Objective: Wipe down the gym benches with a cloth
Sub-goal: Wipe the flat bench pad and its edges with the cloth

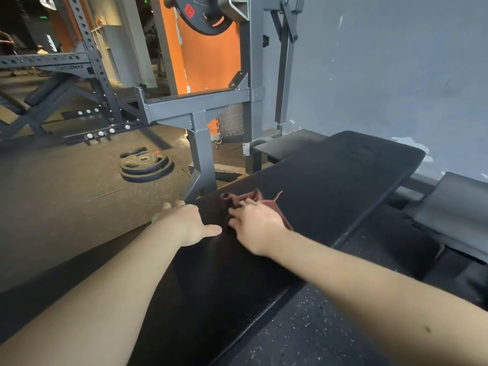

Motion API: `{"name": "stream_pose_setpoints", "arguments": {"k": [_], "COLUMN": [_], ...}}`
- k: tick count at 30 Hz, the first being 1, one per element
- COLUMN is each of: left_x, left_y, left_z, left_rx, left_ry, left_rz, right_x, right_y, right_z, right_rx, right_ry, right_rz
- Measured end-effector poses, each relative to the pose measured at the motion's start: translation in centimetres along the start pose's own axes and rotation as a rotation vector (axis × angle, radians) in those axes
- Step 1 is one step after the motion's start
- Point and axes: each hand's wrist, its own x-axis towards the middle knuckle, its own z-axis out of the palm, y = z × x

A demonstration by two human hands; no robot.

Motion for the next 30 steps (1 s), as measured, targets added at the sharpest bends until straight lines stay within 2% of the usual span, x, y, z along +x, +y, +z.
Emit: {"name": "stream_pose_setpoints", "arguments": {"k": [4, 8, 11, 13, 17, 21, 23, 27, 30], "left_x": [-0.1, -0.4, -1.1, -1.9, -3.4, -3.8, -3.9, -4.0, -4.0], "left_y": [0.1, 0.2, 1.0, 1.9, 3.2, 2.9, 2.8, 2.8, 2.9], "left_z": [0.0, 0.1, -0.2, -0.3, 0.2, 0.2, 0.1, 0.3, 0.4], "left_rx": [-0.016, -0.043, -0.072, -0.108, -0.073, -0.05, -0.056, -0.044, -0.045], "left_ry": [0.001, -0.002, 0.072, 0.076, -0.063, -0.068, -0.073, -0.068, -0.066], "left_rz": [-0.011, -0.012, 0.047, 0.104, 0.13, 0.139, 0.144, 0.16, 0.156], "right_x": [-1.2, 0.2, 1.1, 0.3, -3.9, -5.2, -4.0, -2.4, -2.7], "right_y": [1.9, 5.4, 5.7, 4.2, 1.4, 3.0, 5.4, 9.7, 8.5], "right_z": [1.1, -1.0, -1.4, -1.1, 0.6, 1.2, 0.4, -1.5, -1.4], "right_rx": [0.205, 0.206, 0.274, 0.277, 0.267, 0.246, 0.169, 0.061, 0.085], "right_ry": [0.052, 0.058, 0.133, 0.112, 0.123, 0.124, 0.145, 0.219, 0.214], "right_rz": [-0.03, 0.185, 0.321, 0.298, 0.155, 0.068, 0.125, 0.391, 0.409]}}
